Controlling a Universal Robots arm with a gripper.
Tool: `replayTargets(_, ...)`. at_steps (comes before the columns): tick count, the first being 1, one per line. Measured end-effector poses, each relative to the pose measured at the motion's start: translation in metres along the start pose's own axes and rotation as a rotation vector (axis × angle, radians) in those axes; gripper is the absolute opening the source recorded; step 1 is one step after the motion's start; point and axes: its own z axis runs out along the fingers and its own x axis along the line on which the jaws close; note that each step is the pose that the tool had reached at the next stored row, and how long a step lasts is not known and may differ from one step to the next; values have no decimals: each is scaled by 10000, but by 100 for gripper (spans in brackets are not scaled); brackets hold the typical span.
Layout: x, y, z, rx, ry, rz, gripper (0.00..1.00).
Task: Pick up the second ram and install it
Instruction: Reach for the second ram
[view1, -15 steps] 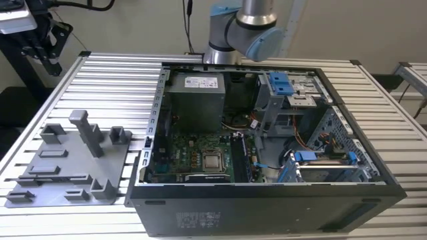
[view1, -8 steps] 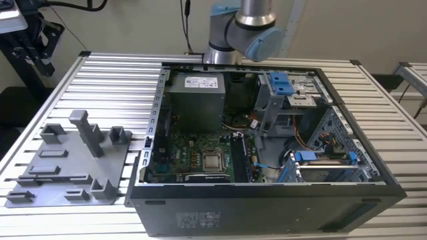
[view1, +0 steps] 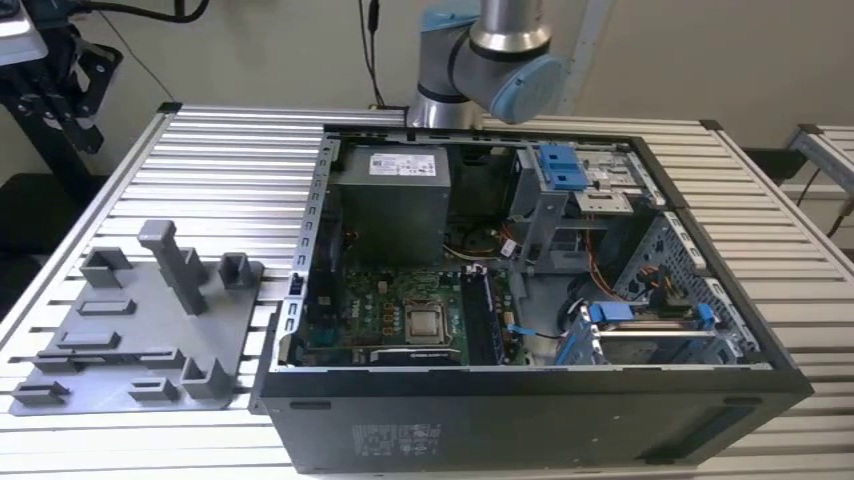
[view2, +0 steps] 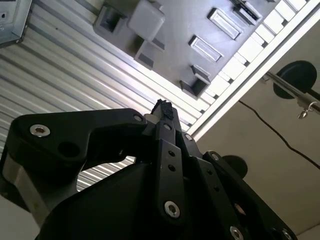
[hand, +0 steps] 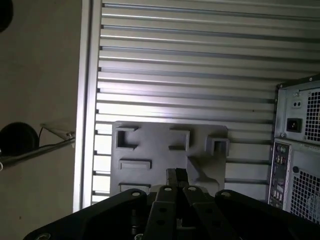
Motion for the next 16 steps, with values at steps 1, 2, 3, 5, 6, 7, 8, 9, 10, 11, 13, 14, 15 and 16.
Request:
replayTargets(1,10,-6,0,0,0,0,11)
replayTargets(2,25,-14,-2,1,1,1,11)
replayTargets(3,42,-23,-2,1,0,0,11)
replayTargets(5,62,-54,-4,-1,1,1,11)
replayTargets(6,65,-77,-5,0,0,1,11)
replayTargets(7,66,-98,-5,0,0,0,11)
replayTargets(8,67,-121,-7,0,1,0,11)
replayTargets(9,68,-145,-7,0,0,-1,11)
replayTargets(10,69,-168,-8,0,1,-2,11)
replayTargets(11,71,-196,-9,1,1,-2,11)
replayTargets(13,77,-261,-11,0,0,-4,11)
replayTargets(14,81,-292,-12,0,1,-3,11)
replayTargets(15,85,-324,-13,0,0,-3,11)
replayTargets(16,89,-357,-15,0,1,-4,11)
